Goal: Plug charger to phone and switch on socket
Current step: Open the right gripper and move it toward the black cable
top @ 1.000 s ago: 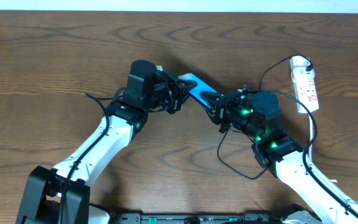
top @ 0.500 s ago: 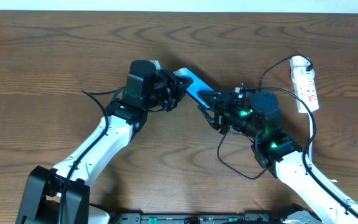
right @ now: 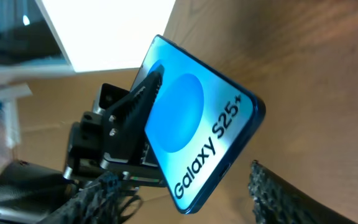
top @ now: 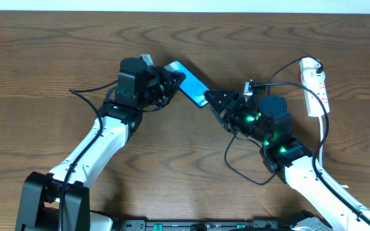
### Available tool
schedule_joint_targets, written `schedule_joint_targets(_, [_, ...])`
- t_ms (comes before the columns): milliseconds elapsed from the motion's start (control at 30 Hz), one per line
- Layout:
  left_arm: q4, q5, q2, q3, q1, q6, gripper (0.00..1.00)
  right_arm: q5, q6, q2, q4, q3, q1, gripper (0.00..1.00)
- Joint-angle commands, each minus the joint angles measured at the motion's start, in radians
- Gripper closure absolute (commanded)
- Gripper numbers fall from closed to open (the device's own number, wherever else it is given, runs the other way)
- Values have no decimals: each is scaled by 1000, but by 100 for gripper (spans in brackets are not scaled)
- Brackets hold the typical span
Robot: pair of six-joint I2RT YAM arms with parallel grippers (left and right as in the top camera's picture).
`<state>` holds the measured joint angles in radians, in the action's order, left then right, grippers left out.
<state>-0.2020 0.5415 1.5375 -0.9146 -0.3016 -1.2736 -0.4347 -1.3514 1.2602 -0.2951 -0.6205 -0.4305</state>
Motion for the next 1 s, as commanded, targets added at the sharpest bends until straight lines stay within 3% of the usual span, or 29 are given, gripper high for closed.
schedule_joint_targets(0, [12, -4, 1, -6, 5, 33, 93, 26, 179, -9, 13, -5, -2, 32])
schedule_joint_targets(233, [119, -3, 1, -6, 5, 60, 93, 27, 288, -9, 109, -5, 54, 28])
schedule_joint_targets(500, [134, 51, 1, -6, 4, 66, 93, 44, 399, -9, 258, -5, 163, 20])
schedule_joint_targets(633, [134, 106, 1, -6, 4, 66, 93, 43, 444, -9, 335, -5, 211, 1])
schedule_joint_targets(967, [134, 228, 1, -6, 3, 66, 93, 47, 581, -9, 458, -5, 271, 1])
